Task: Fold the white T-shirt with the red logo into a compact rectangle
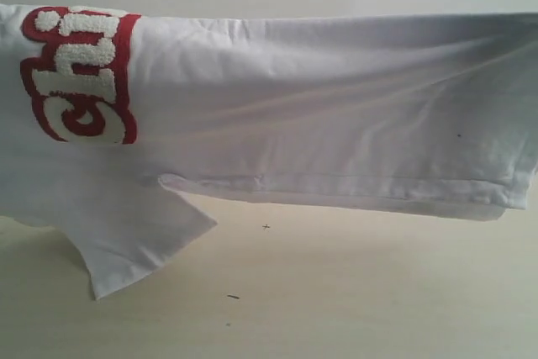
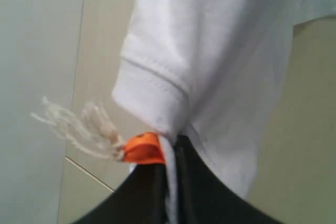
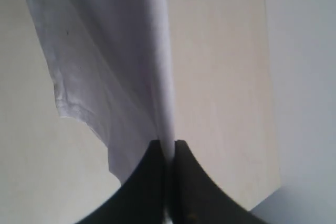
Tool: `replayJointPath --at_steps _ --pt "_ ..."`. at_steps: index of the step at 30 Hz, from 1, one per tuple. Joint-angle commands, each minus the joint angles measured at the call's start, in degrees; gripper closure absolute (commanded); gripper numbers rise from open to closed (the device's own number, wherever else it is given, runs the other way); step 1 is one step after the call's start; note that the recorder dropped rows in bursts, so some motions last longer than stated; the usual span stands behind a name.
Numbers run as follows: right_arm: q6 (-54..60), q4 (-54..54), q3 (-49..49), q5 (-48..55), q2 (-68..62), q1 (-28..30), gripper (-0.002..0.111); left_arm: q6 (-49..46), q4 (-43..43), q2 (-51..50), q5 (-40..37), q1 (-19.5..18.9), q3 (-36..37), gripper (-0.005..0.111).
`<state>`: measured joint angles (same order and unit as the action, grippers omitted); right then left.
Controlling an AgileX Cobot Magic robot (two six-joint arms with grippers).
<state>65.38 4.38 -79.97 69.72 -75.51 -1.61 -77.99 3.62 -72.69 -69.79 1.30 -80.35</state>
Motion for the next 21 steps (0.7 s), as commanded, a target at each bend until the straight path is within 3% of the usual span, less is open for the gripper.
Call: replayJointPath --at_steps 1,10,16,21 --pt "0.92 -0.25 -0.40 0.24 3.56 0.22 0.108 4.54 0.67 3.26 -0.17 -0.18 -0.49 0.107" --pt "0.92 -9.01 -5.30 0.24 10.34 0.22 0.108 11.16 2.99 9.52 -0.17 -0.18 -3.48 0.107" --pt "0.05 -14.75 -6.88 0.24 17.39 0.22 0.108 21.18 5.45 18.11 -0.17 -0.18 -5.06 0.107" --pt "-4.65 -11.67 -4.41 0.24 20.54 0.22 0.108 32.33 0.96 23.87 -0.17 0.55 -4.95 0.107"
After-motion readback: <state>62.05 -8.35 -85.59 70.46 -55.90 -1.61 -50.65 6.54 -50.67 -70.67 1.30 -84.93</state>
